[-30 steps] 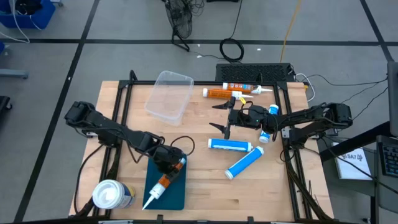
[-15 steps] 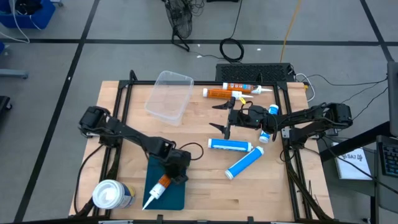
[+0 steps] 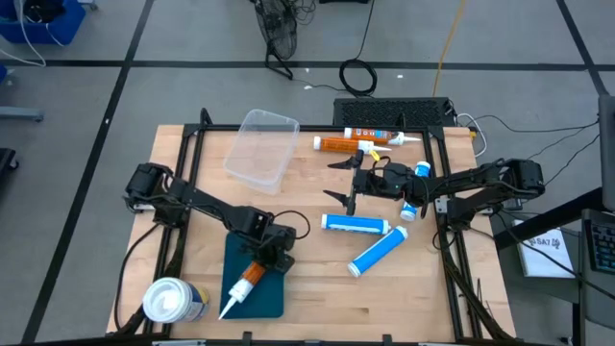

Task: Pick & place silicon tubes, Sealant and Lysol wipes
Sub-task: Put the bottom orange sealant into the blue bin

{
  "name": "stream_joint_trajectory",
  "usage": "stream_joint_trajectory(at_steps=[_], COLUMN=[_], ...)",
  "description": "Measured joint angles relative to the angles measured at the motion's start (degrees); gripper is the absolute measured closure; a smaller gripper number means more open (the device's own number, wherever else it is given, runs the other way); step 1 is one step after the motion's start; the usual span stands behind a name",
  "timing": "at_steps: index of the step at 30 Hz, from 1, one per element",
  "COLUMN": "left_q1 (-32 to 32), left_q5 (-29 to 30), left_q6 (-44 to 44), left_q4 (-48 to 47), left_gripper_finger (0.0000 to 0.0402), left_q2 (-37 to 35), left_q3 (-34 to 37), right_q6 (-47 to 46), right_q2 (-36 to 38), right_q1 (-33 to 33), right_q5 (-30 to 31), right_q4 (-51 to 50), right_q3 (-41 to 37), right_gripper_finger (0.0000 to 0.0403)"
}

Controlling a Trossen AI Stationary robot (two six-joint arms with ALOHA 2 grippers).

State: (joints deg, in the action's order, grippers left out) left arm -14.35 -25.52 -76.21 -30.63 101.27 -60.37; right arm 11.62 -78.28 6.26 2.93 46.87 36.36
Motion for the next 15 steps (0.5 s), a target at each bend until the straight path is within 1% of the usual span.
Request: stream_joint_trajectory(at_steps=[3,5,7,9,11,13,15], left_q1=[0.11,-0.27,-0.78,-1.73,-2.72,-3.77,-4.74], left_q5=[-2.29,-3.01,-2.94,-1.25,2.23,5.86,6.8], left_q6=[2.04,4.63,7.84,10.13,10.92,9.79,7.35], left_q4=[-0.58,-1.53,-5.48,-13.31,-22.79,-32.53,-39.86], left_gripper_finger=[0.0398,0.0398,0.0399,0.0399,0.04,0.04,0.04], left_q2=[0.02,-0.49,-1.23,-2.1,-2.48,-2.47,-2.43], left_q3=[-2.27,-5.52,-9.77,-14.15,-18.24,-20.91,-21.76], right_q6=[0.0,0.0,-0.02,-0.02,-0.02,-0.02,-0.02], right_q2=[0.0,0.0,0.0,0.01,0.0,0.0,0.0], right_q1=[0.0,0.0,0.0,0.0,0.0,0.0,0.0], right_q5=[0.01,0.01,0.01,0.01,0.01,0.01,0.01], right_q4=[-0.02,-0.05,-0.07,-0.16,-0.21,-0.34,-0.33], right_q3=[0.0,0.0,0.0,0.0,0.0,0.0,0.0], right_gripper_finger=[0.0071,0.0071,0.0071,0.0071,0.0071,0.0071,0.0071])
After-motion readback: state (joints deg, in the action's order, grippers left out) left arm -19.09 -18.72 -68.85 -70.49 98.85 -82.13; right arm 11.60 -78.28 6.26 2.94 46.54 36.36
